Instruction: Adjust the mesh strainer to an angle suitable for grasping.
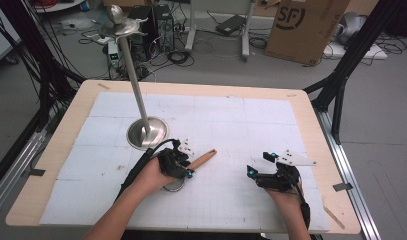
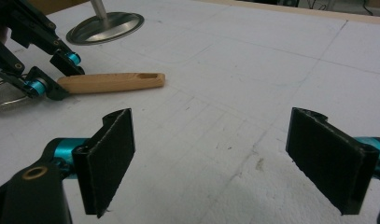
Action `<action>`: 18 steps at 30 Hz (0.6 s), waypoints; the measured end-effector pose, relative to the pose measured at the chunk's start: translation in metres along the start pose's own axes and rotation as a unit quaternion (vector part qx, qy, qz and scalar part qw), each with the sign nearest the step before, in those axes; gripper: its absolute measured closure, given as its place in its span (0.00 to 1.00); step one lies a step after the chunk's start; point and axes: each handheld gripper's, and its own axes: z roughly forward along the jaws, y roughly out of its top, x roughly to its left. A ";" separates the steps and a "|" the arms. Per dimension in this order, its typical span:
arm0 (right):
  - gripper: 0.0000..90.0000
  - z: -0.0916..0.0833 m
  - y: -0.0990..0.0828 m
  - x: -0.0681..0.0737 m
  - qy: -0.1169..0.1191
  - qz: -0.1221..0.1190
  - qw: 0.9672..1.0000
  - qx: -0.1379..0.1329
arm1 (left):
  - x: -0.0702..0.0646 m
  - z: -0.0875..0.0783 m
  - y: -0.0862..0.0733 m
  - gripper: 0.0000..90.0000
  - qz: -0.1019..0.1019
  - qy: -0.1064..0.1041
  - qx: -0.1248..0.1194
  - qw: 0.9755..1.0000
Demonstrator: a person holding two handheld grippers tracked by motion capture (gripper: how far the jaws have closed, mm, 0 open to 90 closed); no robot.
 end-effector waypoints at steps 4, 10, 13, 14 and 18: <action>0.16 0.000 0.000 -0.001 -0.001 -0.001 1.000 -0.002 | 0.000 -0.002 0.000 0.75 0.005 0.007 0.010 1.000; 0.16 0.000 0.000 0.000 -0.001 0.000 1.000 -0.001 | 0.001 -0.003 0.001 0.75 0.006 0.007 0.020 1.000; 0.16 0.000 0.000 0.000 -0.002 0.001 1.000 0.000 | 0.002 -0.003 0.001 0.72 0.003 0.005 0.021 1.000; 0.16 0.000 0.000 0.000 -0.002 0.001 1.000 0.000 | 0.002 -0.003 0.001 0.72 0.002 0.005 0.022 1.000; 0.16 0.000 0.000 0.000 -0.002 0.000 1.000 0.000 | 0.003 -0.002 0.002 0.69 0.002 0.001 0.025 1.000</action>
